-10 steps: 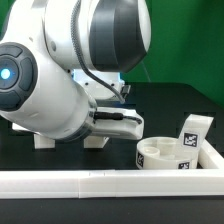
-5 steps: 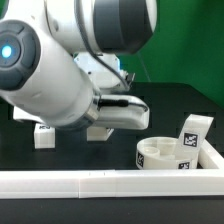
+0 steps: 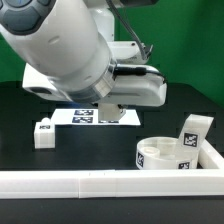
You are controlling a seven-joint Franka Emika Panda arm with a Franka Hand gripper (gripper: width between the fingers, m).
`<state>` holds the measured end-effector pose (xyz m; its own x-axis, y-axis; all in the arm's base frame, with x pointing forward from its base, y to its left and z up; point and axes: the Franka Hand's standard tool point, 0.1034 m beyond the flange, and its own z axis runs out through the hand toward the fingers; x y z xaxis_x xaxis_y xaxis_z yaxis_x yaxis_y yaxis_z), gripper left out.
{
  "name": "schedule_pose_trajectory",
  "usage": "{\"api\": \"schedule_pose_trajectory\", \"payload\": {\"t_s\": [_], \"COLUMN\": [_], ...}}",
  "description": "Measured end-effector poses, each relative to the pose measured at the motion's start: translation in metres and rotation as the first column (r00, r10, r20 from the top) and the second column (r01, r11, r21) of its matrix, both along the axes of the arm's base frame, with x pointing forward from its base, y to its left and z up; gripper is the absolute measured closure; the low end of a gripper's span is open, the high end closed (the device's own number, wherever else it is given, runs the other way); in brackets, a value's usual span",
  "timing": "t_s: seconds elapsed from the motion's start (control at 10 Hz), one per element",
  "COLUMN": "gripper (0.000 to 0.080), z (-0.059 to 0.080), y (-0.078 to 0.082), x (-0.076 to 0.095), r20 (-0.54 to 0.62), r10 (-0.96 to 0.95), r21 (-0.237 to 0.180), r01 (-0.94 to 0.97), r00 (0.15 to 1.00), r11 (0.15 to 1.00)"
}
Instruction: Assemble stool
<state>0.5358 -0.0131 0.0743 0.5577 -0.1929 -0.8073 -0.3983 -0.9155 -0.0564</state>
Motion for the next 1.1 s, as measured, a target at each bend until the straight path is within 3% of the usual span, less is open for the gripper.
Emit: {"api": "schedule_pose_trajectory", "payload": {"t_s": [0.2, 0.3, 0.6, 0.7, 1.1], "gripper": [0.0474, 0.0474, 0.0474, 0.0474, 0.0474], "z": [0.000, -0.004, 0.025, 0.029, 0.035], "y": [0.000, 0.000, 0.022, 0.025, 0.034], "x": [0.001, 0.017, 0.023, 0.034, 0.045], "r20": [0.006, 0.105, 0.297, 0.381, 0.630], "r10": [-0.001, -0.008, -0.009, -0.010, 0.016], "r21": [-0.002, -0.035, -0.081, -0.108, -0.178], "r01": [0.001, 0.012, 0.034, 0.055, 0.124], "r00": [1.000, 0.994, 0.955, 0.924, 0.777], "r11": [1.000, 0.999, 0.996, 0.993, 0.976]}}
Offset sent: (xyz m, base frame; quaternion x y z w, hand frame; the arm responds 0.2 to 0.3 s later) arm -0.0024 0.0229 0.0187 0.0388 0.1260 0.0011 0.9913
